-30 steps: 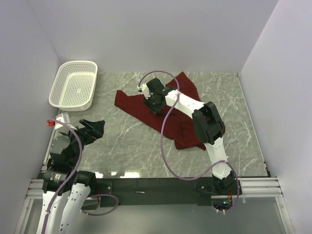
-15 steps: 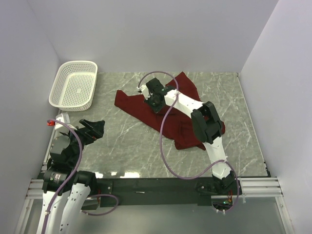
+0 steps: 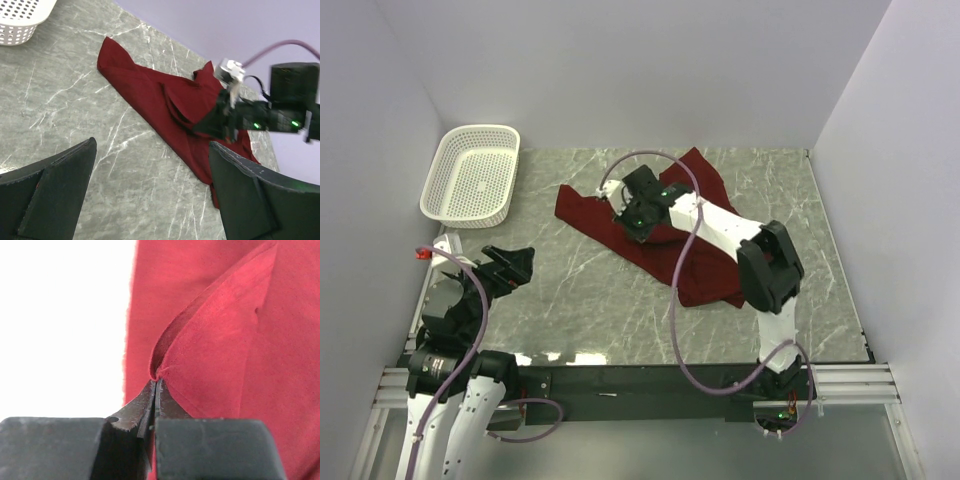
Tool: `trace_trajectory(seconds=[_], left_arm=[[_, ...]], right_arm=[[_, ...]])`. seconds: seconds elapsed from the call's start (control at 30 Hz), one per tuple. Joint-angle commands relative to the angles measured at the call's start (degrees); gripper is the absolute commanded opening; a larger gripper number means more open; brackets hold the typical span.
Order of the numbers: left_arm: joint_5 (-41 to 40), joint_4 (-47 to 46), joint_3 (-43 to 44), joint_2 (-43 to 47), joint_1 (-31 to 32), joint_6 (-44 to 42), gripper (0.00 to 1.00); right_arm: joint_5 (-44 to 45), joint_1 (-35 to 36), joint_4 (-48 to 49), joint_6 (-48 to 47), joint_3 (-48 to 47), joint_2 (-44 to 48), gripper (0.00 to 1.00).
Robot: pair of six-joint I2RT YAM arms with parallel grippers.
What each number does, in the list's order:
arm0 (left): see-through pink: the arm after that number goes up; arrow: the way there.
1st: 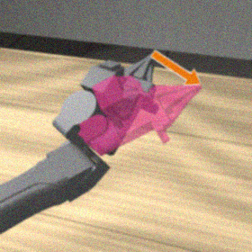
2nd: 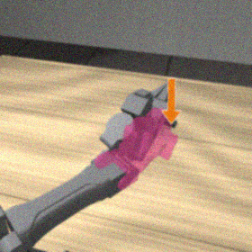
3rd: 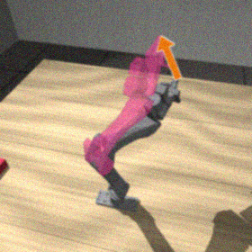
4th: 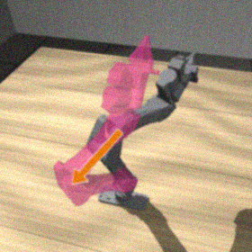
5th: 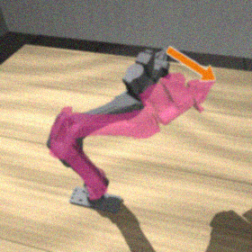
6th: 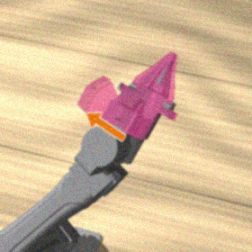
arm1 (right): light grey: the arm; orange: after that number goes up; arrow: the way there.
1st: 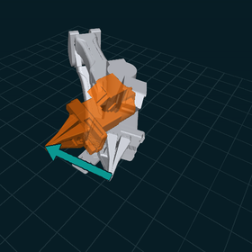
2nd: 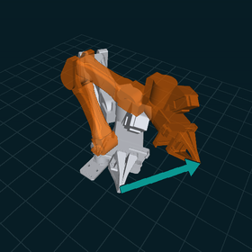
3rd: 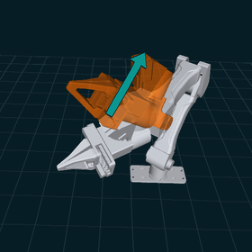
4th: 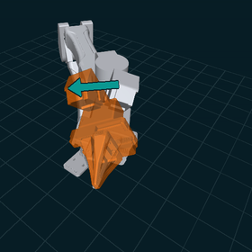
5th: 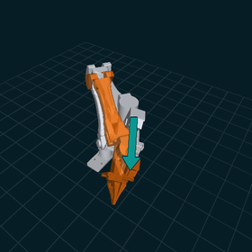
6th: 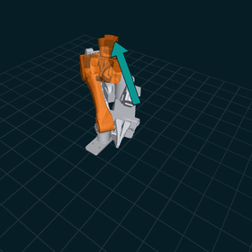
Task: Fold and stack the t-shirts
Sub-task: Flatten the tshirt out
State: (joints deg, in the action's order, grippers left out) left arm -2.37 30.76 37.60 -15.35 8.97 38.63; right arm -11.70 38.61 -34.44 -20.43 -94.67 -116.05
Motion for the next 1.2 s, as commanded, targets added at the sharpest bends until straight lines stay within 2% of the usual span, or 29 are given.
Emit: trace_trajectory(seconds=[0.0,0.1,0.23,0.27,0.3,0.4,0.43,0.47,0.63,0.8,1.03,1.07,1.13,1.17], left_arm=[[-0.8,-1.5,0.0,1.8,-0.1,0.0,1.0],[-2.6,-1.0,0.2,3.9,0.0,0.5,0.99],[-5.3,-0.4,0.3,7.3,-0.1,1.2,0.99],[-6.0,-0.2,0.3,8.4,-0.2,1.4,0.99],[-6.2,0.0,0.3,8.9,-0.2,1.4,0.99],[-6.7,0.0,0.3,10.3,-0.2,1.6,0.99],[-6.7,0.1,0.2,10.6,-0.1,1.6,0.99],[-6.6,0.1,0.2,10.5,-0.2,1.6,0.99],[-5.5,-0.4,0.0,9.1,-0.1,1.3,0.99],[-3.1,-1.2,-0.2,5.7,-0.2,0.7,0.99],[1.9,-1.9,-0.1,-2.8,-0.1,-0.4,1.0],[3.0,-2.0,-0.2,-3.4,-0.1,-0.8,0.99],[3.8,-2.4,-0.2,-4.8,-0.2,-1.0,0.99],[4.2,-2.5,-0.2,-4.9,-0.2,-1.2,1.0]], right_arm=[[-7.3,5.4,2.1,-3.0,2.5,8.0,0.0],[-11.7,13.7,-1.0,-5.2,4.5,12.2,0.0],[-23.0,27.1,-4.6,-5.4,4.0,14.7,0.0],[-23.0,31.0,-5.8,-5.6,3.3,14.4,0.04],[-23.0,32.9,-7.1,-6.2,0.8,13.0,0.18],[-20.1,35.0,-8.5,-5.0,-2.6,10.1,0.51],[-18.5,34.7,-8.5,-4.7,-3.1,9.4,0.54],[-15.0,33.7,-8.2,-4.0,-3.1,9.1,0.57],[-14.7,24.0,-6.6,-4.4,0.4,11.2,0.57],[-17.4,14.1,-10.8,-14.3,7.1,18.1,0.57],[-20.5,-6.3,-13.8,-16.6,24.6,31.1,0.56],[-20.9,-11.3,-15.5,-19.4,26.7,33.0,0.56],[-20.2,-15.6,-17.5,-23.0,32.9,38.5,0.55],[-19.2,-17.8,-21.6,-28.6,34.6,40.3,0.54]])
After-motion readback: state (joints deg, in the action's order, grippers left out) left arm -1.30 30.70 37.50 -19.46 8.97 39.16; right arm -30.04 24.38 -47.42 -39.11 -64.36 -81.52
